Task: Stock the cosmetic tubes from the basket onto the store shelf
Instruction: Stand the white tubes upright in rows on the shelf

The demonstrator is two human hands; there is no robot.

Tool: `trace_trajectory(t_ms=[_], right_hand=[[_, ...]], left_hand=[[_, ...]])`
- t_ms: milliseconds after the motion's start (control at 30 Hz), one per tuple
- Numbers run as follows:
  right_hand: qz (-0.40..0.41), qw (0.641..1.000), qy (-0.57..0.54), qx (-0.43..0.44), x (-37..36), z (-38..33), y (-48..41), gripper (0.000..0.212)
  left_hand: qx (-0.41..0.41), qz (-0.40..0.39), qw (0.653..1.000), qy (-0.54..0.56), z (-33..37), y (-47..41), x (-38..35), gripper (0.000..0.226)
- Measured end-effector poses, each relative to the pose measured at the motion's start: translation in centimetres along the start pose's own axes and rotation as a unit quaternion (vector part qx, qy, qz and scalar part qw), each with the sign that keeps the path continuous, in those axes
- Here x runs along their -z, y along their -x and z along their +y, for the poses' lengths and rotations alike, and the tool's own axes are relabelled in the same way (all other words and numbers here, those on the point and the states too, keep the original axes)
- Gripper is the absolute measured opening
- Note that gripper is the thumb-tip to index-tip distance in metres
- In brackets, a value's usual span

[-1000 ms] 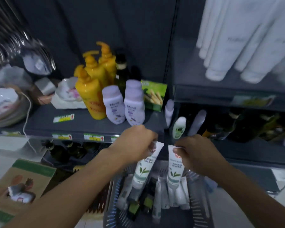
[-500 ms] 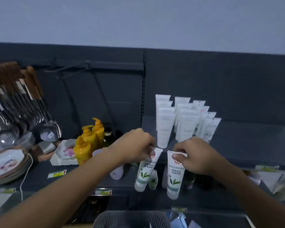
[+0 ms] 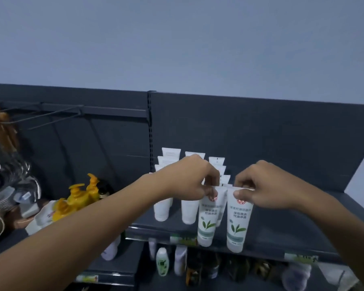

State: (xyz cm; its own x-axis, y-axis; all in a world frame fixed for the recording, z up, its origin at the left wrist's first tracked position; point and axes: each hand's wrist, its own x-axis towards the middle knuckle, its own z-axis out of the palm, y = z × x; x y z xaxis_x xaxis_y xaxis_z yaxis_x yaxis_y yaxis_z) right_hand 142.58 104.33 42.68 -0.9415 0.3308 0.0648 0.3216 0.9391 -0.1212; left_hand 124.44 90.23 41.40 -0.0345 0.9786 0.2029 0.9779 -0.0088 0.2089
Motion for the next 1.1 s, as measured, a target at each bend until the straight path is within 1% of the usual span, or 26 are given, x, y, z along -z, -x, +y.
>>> trace_trajectory(t_ms=[33,167,267,500,733,933,1033,1100], right_hand=[[-0.001,1.000,0.000,-0.002,0.4,1.5,-0.2,0.018],[-0.015,1.000,0.012,-0.003,1.5,6.8,-1.3,0.014],[-0.020,1.000,0.009,-0.014,1.4,10.5,-2.6,0.014],[-0.014,0.999,-0.015,-0.024,-0.3,16.1,-6.5,0.019],[0.010,0.999,-0.043,-0.016,-2.1,19.4,-11.6,0.020],[0.040,0.998,-0.053,-0.006,-3.6,20.4,-15.3,0.017],[0.052,0.997,-0.054,0.004,-4.5,20.7,-16.6,0.025],[0.051,0.997,-0.052,0.006,-5.1,20.9,-17.2,0.026]], left_hand=[[0.000,0.002,1.000,-0.006,0.5,-1.4,-0.3,0.002],[0.003,0.016,1.000,-0.025,2.0,-6.0,-1.3,0.014],[0.006,0.023,1.000,-0.017,2.4,-8.9,-2.1,0.018],[0.019,0.030,0.999,-0.033,2.5,-14.5,-4.4,0.008],[0.045,0.002,0.997,-0.069,0.6,-18.2,-5.4,0.008],[0.076,-0.009,0.995,-0.067,-1.6,-20.4,-5.9,0.008],[0.088,-0.012,0.994,-0.057,-2.5,-21.1,-6.3,0.009],[0.091,-0.012,0.995,-0.048,-2.8,-21.4,-6.8,0.010]])
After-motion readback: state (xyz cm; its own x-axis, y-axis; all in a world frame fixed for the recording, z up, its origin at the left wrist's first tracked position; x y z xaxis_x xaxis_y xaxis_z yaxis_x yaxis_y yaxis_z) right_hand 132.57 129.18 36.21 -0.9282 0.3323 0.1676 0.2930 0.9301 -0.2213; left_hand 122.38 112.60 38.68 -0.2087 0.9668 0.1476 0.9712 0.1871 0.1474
